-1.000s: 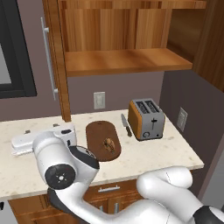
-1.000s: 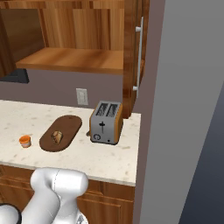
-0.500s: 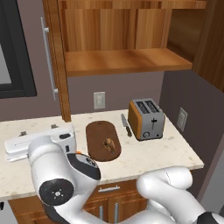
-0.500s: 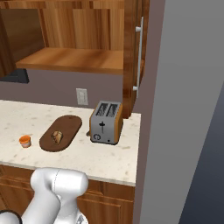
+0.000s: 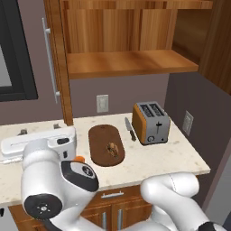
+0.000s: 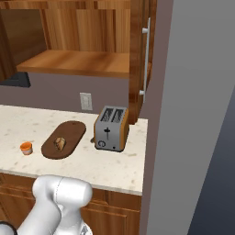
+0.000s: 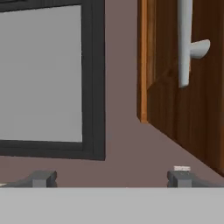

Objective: Pick the bread, place it on the cutting board, pick the jam, place it on the counter, and close the cabinet.

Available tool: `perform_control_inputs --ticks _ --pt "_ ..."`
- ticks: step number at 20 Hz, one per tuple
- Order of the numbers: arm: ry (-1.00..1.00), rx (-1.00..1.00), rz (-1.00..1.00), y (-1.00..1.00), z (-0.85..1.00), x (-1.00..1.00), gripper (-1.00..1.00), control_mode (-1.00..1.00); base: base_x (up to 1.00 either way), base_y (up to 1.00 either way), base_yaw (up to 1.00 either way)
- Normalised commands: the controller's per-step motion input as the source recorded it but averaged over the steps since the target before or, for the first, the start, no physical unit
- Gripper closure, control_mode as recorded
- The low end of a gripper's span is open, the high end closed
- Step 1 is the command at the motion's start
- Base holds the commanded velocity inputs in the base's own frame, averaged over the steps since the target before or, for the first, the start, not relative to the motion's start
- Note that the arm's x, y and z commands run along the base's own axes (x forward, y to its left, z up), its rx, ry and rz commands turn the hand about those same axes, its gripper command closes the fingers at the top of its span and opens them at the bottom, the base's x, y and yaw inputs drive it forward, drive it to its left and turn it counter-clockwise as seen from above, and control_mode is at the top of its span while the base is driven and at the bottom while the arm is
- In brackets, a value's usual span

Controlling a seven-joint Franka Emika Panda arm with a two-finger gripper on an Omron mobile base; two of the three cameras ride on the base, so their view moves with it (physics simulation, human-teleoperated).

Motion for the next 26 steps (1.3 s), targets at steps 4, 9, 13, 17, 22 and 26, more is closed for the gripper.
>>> perform_control_inputs --ticks 4,9,13,17,22,26 --pt "-0.07 0.00 -0.17 0.00 0.08 0.00 -1.00 -1.00 0.00 0.00 0.00" --pt "-0.06 0.00 -0.19 0.06 0.04 0.00 -1.00 -1.00 0.00 0.00 0.00" --pt "-0.06 0.00 -0.20 0.05 0.05 0.02 -1.00 -1.00 0.00 0.00 0.00" --pt "-0.05 0.00 -0.21 0.05 0.03 0.07 -1.00 -1.00 0.00 0.00 0.00" --pt "-0.03 0.00 -0.22 0.07 0.03 0.17 -1.00 -1.00 0.00 0.00 0.00" --pt "-0.03 0.00 -0.22 0.04 0.06 0.24 -1.00 -1.00 0.00 0.00 0.00"
